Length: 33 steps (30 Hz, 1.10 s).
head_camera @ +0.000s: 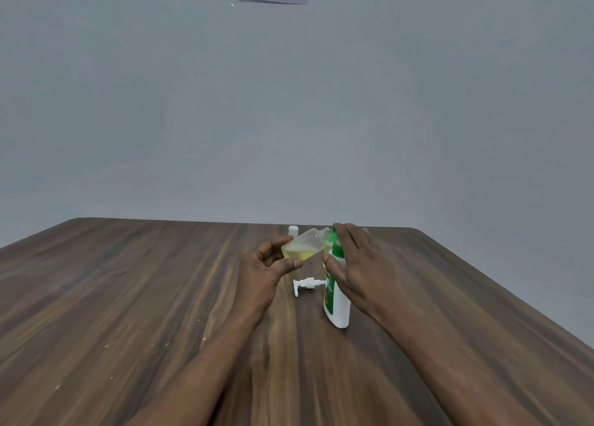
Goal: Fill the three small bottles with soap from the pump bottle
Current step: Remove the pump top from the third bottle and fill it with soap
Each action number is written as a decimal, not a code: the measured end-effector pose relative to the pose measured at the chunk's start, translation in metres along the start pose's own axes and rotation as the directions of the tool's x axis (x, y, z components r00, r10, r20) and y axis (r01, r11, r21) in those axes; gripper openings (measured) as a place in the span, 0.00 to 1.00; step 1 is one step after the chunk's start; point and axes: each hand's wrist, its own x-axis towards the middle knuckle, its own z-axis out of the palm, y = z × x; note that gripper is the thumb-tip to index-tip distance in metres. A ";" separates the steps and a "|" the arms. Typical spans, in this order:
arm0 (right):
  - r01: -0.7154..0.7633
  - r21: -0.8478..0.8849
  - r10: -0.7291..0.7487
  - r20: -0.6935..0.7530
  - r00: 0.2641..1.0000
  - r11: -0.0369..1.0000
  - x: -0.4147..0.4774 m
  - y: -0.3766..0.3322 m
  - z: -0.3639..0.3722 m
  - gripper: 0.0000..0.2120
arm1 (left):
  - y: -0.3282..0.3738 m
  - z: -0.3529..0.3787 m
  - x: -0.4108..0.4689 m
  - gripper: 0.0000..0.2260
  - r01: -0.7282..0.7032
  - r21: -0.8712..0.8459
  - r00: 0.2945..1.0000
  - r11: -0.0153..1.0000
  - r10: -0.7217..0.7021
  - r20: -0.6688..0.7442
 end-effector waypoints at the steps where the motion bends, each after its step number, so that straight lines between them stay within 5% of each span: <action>1: 0.004 0.006 -0.004 -0.001 1.000 1.000 -0.001 0.000 0.001 0.19 | -0.001 0.000 0.000 0.19 0.003 -0.001 1.000 1.000 -0.003 0.000; 33: -0.019 0.049 0.020 -0.016 1.000 0.999 -0.007 -0.005 0.003 0.22 | -0.006 0.001 -0.003 0.20 0.027 -0.061 1.000 0.998 -0.027 -0.005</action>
